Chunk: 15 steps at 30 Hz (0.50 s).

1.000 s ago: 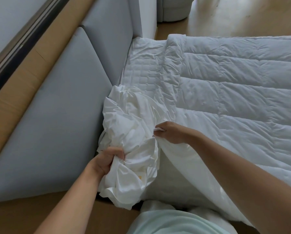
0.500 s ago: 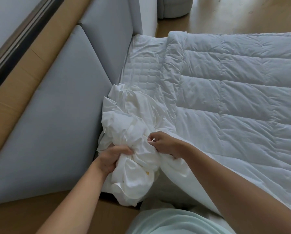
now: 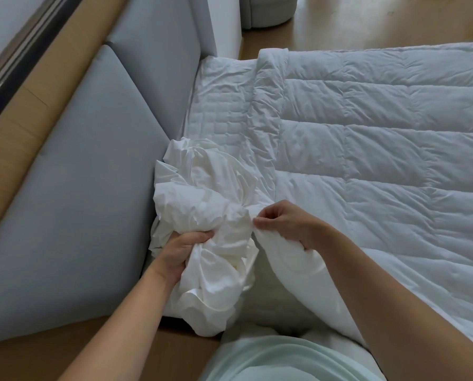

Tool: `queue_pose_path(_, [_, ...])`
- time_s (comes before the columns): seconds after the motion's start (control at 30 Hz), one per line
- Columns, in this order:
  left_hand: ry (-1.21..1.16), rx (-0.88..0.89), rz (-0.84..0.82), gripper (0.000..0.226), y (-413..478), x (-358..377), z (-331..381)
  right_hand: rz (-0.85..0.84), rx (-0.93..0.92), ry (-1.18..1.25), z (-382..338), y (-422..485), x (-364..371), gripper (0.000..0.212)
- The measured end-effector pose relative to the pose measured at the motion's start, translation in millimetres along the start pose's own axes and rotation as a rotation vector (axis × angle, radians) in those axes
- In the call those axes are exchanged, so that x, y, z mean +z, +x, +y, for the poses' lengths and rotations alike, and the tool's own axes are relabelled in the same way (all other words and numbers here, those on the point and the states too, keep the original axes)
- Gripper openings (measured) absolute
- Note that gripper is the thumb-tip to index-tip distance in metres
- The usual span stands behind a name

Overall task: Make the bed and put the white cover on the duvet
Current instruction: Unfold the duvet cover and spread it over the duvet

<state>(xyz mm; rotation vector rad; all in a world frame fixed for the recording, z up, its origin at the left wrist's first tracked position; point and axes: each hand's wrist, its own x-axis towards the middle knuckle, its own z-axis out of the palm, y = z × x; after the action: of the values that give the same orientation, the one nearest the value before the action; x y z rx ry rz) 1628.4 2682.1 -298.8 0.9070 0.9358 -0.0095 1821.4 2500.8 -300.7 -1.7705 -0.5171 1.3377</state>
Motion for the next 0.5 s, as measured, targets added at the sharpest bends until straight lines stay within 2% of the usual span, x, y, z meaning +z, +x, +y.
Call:
queue_pose_path(0.07, [-0.015, -0.022, -0.033, 0.045, 3, 4, -3, 0.01, -0.008, -0.014, -2, 6, 18, 0.025])
queue_pose_path(0.3, [0.038, -0.047, -0.12, 0.064, 8, 10, -10, 0.236, 0.013, 0.148, 3, 26, 57, 0.033])
queue_pose_path(0.5, [0.036, -0.078, -0.128, 0.054, 8, 18, -12, 0.326, -0.025, 0.195, 2, 32, 74, 0.029])
